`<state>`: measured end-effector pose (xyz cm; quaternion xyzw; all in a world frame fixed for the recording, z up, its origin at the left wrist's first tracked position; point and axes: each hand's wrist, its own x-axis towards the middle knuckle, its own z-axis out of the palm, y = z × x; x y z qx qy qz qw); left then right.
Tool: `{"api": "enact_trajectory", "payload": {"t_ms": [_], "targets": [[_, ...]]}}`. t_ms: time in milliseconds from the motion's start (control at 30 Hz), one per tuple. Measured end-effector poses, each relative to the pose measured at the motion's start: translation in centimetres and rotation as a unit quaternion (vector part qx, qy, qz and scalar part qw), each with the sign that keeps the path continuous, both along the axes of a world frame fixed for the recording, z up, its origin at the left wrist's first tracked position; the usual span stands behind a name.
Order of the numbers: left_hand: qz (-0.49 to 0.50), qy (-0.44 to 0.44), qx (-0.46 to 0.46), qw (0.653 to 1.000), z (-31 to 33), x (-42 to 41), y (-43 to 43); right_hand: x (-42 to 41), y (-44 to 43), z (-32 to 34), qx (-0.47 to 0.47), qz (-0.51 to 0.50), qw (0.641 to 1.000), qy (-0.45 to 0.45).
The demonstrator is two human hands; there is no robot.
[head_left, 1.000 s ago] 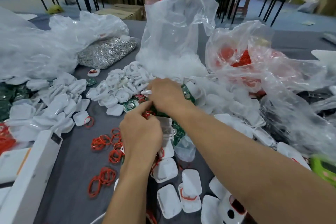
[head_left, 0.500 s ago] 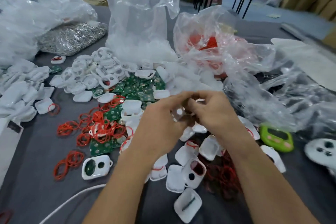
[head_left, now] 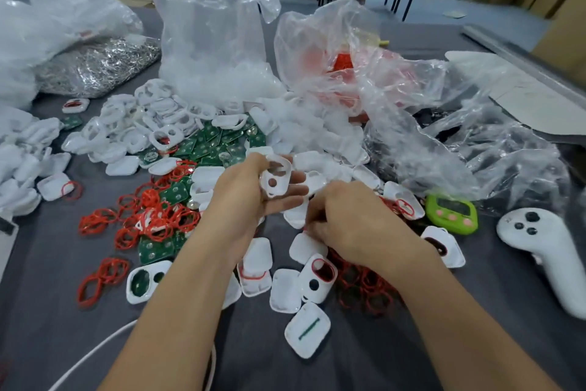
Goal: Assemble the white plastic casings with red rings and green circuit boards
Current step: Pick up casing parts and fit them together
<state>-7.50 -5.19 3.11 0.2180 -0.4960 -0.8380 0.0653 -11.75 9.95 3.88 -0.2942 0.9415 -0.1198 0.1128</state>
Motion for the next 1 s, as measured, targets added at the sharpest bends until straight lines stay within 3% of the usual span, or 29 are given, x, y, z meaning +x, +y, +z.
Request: {"api": "enact_trajectory", "payload": {"t_ms": [100, 167, 233, 300, 367, 433, 533, 600, 700, 767, 833, 1000], "targets": [[-0.028, 0.016, 0.048, 0.998, -0.3, 0.0, -0.3, -1.1, 0.4, 0.2, -0.021, -0.010, 0.999, -0.043], [-0.041, 0.021, 0.046, 0.998, -0.6, 0.0, -0.6, -2.3, 0.7, 0.3, -0.133, -0.053, 0.984, -0.103], [-0.045, 0.011, 0.009, 0.999, -0.7, -0.1, -0.7, -2.9, 0.7, 0.1, -0.335, -0.124, 0.914, -0.193], [-0.029, -0.009, -0.044, 0.999, -0.8, -0.2, -0.7, -3.0, 0.2, -0.4, -0.499, -0.184, 0.797, -0.287], [-0.009, -0.023, -0.061, 0.998, -0.9, -0.4, -0.4, -2.6, -0.4, -1.0, -0.577, -0.218, 0.709, -0.343], [-0.006, -0.017, -0.061, 0.998, -0.8, -0.5, 0.4, -2.2, -0.9, -1.5, -0.608, -0.214, 0.669, -0.370], [0.042, 0.021, -0.055, 0.997, -0.8, -0.7, 2.0, -1.6, -1.6, -1.7, -0.618, -0.188, 0.672, -0.364], [0.096, 0.031, -0.156, 0.983, -1.2, -0.7, 2.5, -1.3, -1.8, -1.7, -0.625, -0.198, 0.665, -0.358], [0.169, 0.048, -0.393, 0.903, -1.9, -0.2, 2.7, -1.4, -1.8, -1.6, -0.635, -0.218, 0.634, -0.383], [0.186, 0.062, -0.472, 0.859, -1.9, 0.1, 3.1, -1.3, -1.9, -1.7, -0.640, -0.227, 0.621, -0.391], [0.170, 0.085, -0.521, 0.832, -2.2, 0.2, 3.3, -1.2, -2.1, -1.9, -0.649, -0.243, 0.610, -0.386], [0.006, 0.113, -0.584, 0.804, -2.6, 0.5, 3.1, -1.7, -1.7, -2.2, -0.649, -0.286, 0.597, -0.374]]}}
